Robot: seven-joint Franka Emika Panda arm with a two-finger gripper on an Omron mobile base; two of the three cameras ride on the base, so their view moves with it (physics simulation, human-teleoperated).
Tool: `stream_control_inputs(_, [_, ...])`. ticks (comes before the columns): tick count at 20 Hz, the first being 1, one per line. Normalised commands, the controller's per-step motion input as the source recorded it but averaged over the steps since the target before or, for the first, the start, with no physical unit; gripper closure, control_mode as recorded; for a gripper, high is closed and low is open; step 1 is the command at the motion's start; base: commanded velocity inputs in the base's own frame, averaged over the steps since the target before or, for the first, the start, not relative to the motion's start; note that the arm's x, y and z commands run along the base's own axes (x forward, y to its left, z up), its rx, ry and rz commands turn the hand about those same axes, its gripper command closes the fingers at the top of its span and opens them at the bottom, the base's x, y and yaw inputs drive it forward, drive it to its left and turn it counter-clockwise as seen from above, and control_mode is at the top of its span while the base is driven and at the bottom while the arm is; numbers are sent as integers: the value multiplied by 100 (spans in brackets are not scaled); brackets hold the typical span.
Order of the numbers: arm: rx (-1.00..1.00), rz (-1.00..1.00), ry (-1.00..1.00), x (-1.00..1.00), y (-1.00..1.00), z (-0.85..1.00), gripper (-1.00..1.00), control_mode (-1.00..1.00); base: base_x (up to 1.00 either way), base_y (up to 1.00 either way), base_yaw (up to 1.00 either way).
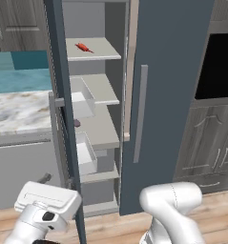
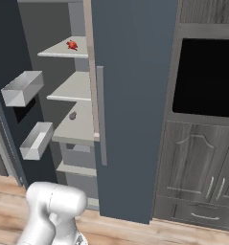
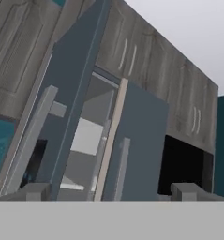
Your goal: There's a fish in the fridge that needs to be moved to the freezer for freezing. Pick up the fish from the fridge, place it on any shelf in the freezer, and close the fridge and freezer doors when done.
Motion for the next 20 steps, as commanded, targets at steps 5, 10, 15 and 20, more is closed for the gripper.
stream_control_inputs(5, [9,0,-2,35,53,-58,-100,-100,0,0,0])
stream_control_inputs(10, [12,0,-2,26,45,-47,-100,-100,0,0,0])
stream_control_inputs(15, [4,0,-10,18,19,-26,-100,-100,0,0,0])
stream_control_inputs(20, [5,0,-3,68,18,-33,-100,-100,0,0,0])
